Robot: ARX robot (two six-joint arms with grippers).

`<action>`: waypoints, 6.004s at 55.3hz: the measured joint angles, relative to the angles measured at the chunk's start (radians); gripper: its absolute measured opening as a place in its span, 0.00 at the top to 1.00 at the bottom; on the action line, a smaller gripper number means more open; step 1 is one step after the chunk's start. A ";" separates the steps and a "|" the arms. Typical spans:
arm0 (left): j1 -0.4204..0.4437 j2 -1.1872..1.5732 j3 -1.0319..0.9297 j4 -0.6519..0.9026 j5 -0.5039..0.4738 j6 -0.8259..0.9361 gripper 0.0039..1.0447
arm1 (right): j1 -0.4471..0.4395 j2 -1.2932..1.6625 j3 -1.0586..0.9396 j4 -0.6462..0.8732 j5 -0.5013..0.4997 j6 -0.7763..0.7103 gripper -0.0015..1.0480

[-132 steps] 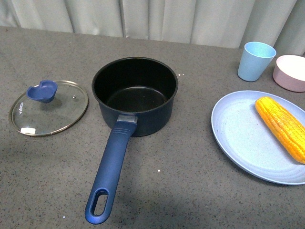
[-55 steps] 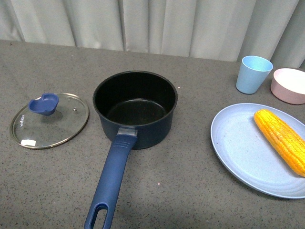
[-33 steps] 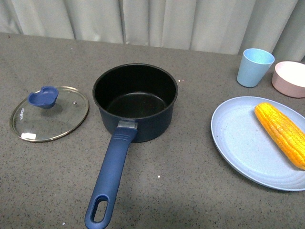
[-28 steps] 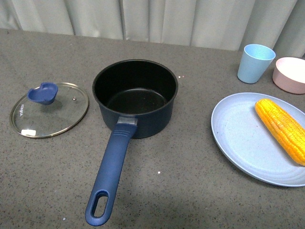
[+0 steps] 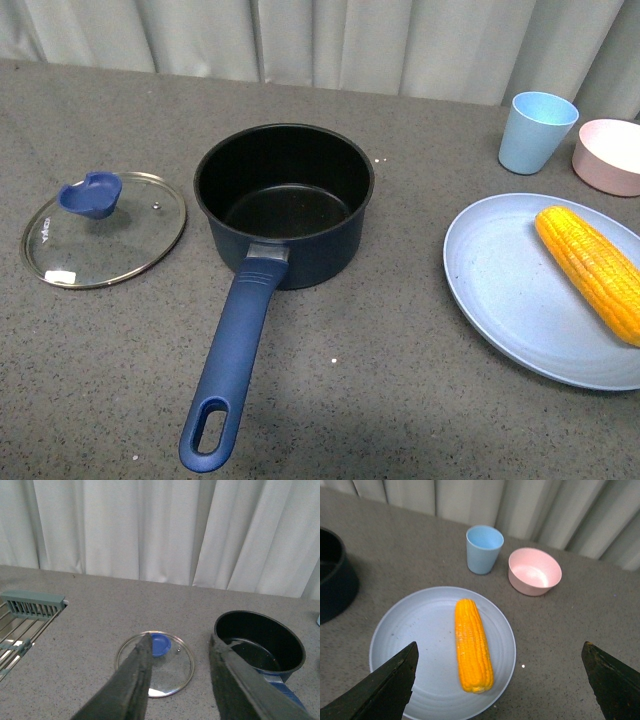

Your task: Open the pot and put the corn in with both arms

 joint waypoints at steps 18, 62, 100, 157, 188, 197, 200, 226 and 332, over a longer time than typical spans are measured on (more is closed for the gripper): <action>0.000 -0.001 0.000 0.000 0.000 0.000 0.10 | 0.062 0.579 0.254 -0.025 0.100 -0.061 0.09; 0.000 -0.001 0.000 0.000 0.000 0.003 0.06 | 0.134 0.964 0.439 -0.095 0.201 -0.031 0.42; 0.000 -0.001 0.000 0.000 0.000 0.003 0.06 | 0.449 0.662 0.568 -0.230 -0.042 -0.017 0.89; 0.000 -0.001 0.000 0.000 0.000 0.003 0.06 | 0.635 1.086 0.991 -0.291 0.042 0.131 0.22; 0.000 -0.001 0.000 0.000 0.000 0.003 0.06 | 0.498 0.514 0.417 0.006 0.182 0.153 0.09; 0.000 -0.001 0.000 0.000 0.000 0.003 0.06 | 0.439 0.289 0.211 0.013 0.245 0.146 0.09; 0.000 -0.001 0.000 0.000 0.000 0.003 0.06 | 0.423 0.166 0.121 0.043 0.286 0.151 0.10; 0.000 -0.001 0.000 0.000 -0.001 0.003 0.06 | 0.220 -0.277 -0.232 0.380 0.252 0.218 0.96; 0.000 -0.001 0.000 -0.002 -0.001 0.003 0.06 | 0.064 -0.945 -0.293 -0.216 0.100 0.220 0.24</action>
